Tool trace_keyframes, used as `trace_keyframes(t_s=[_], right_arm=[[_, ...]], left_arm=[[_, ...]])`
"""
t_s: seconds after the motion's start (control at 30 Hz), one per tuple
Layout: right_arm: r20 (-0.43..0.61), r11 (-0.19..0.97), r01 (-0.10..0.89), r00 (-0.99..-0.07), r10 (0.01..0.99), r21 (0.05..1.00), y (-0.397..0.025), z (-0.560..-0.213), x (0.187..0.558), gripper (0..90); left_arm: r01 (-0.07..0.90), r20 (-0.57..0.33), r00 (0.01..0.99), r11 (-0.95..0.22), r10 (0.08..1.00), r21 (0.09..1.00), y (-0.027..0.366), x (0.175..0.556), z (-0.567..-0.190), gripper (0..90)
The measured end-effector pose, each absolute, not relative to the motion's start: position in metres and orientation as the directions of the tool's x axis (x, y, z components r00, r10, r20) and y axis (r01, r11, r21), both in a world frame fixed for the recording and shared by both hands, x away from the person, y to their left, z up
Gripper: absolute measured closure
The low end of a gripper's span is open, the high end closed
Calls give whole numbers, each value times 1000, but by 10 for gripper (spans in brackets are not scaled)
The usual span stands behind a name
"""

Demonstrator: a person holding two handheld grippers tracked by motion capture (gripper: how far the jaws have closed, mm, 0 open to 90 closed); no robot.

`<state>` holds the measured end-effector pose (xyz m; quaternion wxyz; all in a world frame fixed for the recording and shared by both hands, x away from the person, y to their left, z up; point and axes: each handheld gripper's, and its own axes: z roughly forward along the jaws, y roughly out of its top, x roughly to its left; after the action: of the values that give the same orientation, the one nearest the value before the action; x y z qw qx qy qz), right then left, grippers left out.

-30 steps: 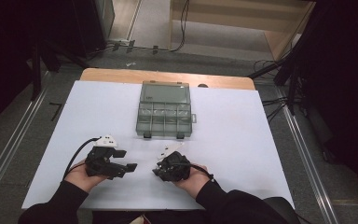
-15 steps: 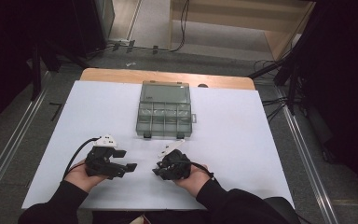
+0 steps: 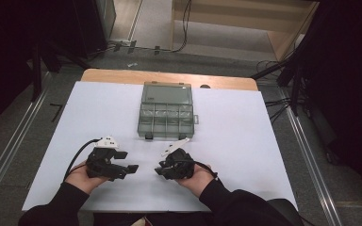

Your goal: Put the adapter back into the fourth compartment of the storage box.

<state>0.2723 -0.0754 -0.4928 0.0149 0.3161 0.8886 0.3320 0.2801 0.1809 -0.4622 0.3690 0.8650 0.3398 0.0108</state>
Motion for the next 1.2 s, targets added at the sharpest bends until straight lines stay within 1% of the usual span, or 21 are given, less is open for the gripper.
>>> trace_keyframes(t_s=[0.53,0.9,1.2], right_arm=[[197,540,570,-778,596,620,-89,-486,278,660],[199,494,579,-756,624,648,-106,-478,281,660],[209,444,601,-720,662,664,-125,-472,284,660]], left_arm=[[570,-232,780,-508,581,646,176,284,-462,290],[558,-235,795,-522,560,645,168,289,-463,290],[540,-233,813,-540,534,645,159,295,-463,291]])
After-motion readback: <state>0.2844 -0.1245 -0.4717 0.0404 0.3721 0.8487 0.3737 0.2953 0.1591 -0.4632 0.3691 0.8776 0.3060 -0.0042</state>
